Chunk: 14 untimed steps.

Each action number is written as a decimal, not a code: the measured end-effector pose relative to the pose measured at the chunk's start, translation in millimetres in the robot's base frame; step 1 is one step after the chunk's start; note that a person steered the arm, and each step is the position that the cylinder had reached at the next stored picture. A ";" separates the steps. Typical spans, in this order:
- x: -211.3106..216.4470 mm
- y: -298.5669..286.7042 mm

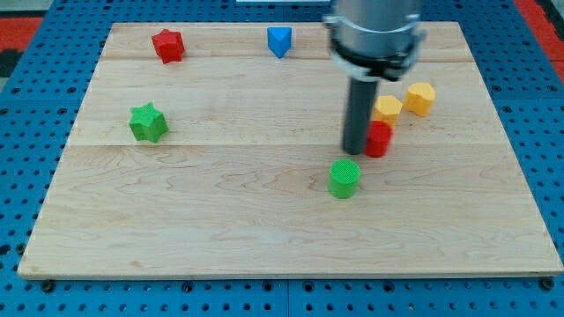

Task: Move the yellow heart closer to the yellow hexagon

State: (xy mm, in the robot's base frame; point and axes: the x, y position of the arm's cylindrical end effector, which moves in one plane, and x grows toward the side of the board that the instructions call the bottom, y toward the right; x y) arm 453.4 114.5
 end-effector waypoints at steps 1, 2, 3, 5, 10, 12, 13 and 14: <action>1.5 26.9; 15.7 41.2; 46.8 83.6; 47.5 133.2; 47.6 228.9; 0.1 230.6; -79.7 229.4; -95.3 167.4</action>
State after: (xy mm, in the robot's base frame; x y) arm 358.1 281.8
